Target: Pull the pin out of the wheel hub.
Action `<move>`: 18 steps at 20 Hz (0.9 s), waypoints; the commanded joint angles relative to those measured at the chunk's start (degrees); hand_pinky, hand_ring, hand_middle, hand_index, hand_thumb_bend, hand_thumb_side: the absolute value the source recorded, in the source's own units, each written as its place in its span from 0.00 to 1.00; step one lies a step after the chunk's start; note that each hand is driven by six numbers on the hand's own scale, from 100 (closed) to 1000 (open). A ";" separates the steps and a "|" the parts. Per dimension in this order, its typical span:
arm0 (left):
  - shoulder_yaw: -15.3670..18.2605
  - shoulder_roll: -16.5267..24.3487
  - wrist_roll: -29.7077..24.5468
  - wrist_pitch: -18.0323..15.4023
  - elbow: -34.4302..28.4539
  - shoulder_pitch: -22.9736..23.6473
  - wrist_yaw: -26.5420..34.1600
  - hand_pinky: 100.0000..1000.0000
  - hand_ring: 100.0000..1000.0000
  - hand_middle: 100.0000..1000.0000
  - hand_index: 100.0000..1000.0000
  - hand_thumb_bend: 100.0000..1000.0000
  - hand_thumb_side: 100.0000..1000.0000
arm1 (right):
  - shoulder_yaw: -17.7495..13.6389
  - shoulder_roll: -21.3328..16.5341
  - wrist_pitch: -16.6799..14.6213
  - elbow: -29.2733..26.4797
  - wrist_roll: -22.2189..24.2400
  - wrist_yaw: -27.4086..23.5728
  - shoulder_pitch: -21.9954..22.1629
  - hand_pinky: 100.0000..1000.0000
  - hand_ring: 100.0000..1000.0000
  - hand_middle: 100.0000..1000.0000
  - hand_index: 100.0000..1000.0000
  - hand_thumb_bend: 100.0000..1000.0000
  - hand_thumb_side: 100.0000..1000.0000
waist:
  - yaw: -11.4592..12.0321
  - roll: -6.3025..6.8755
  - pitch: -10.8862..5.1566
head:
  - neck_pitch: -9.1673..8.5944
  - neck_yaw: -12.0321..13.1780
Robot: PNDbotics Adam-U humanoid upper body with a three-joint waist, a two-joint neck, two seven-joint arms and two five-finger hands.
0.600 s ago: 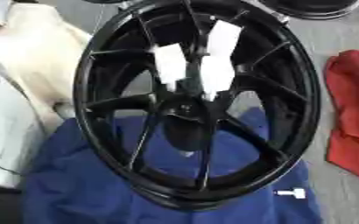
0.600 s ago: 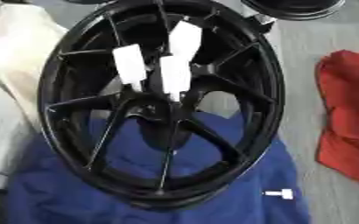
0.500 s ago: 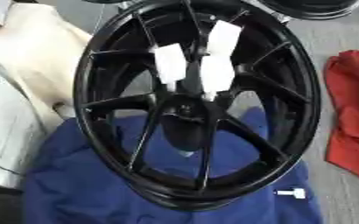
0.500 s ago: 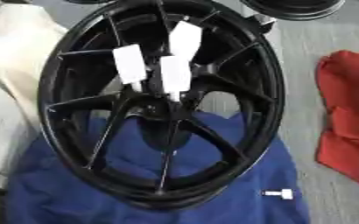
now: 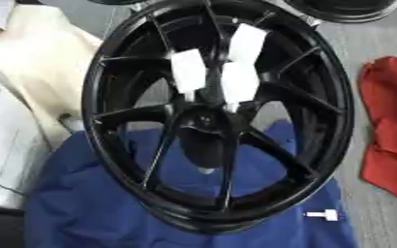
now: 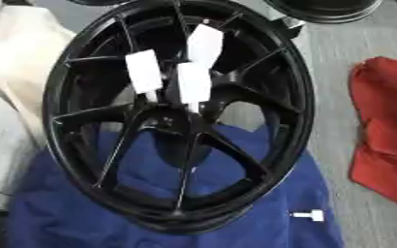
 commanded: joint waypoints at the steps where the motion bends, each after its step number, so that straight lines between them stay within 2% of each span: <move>1: 0.06 2.41 -3.44 -0.94 -1.34 -0.53 0.34 0.83 0.76 0.73 0.91 0.00 0.17 | -0.52 -1.88 7.93 -1.06 -8.00 0.57 -0.37 0.72 0.69 0.74 0.77 0.00 0.41 | 0.17 0.21 -1.37 | -0.12 -0.26; 5: -2.16 3.64 -10.31 -3.34 -4.25 0.07 1.56 0.83 0.77 0.72 0.89 0.00 0.16 | -0.49 -2.04 7.96 -1.06 -8.00 0.59 -0.27 0.72 0.69 0.74 0.77 0.00 0.41 | 0.31 0.36 -1.35 | -0.12 -0.53; 12: -9.07 5.91 -11.18 -6.11 -11.55 1.16 -5.52 0.84 0.79 0.75 0.86 0.00 0.19 | -0.27 -2.21 7.91 -1.06 -8.00 0.44 -0.39 0.72 0.69 0.74 0.77 0.00 0.41 | 0.23 0.55 -1.16 | -0.12 -0.42; 14: -10.83 6.24 -11.18 -7.55 -12.59 1.44 -7.99 0.85 0.80 0.75 0.86 0.07 0.20 | -0.18 -2.23 7.86 -1.06 -8.00 0.36 -0.45 0.72 0.69 0.74 0.77 0.00 0.41 | 0.17 0.58 -1.08 | -0.12 -0.35; 18: -13.61 6.41 -11.19 -10.53 -12.95 1.86 -11.20 0.85 0.80 0.74 0.85 0.11 0.21 | -0.12 -2.21 7.74 -1.06 -8.00 0.23 -0.55 0.72 0.69 0.74 0.77 0.00 0.41 | 0.04 0.63 -0.93 | -0.12 -0.25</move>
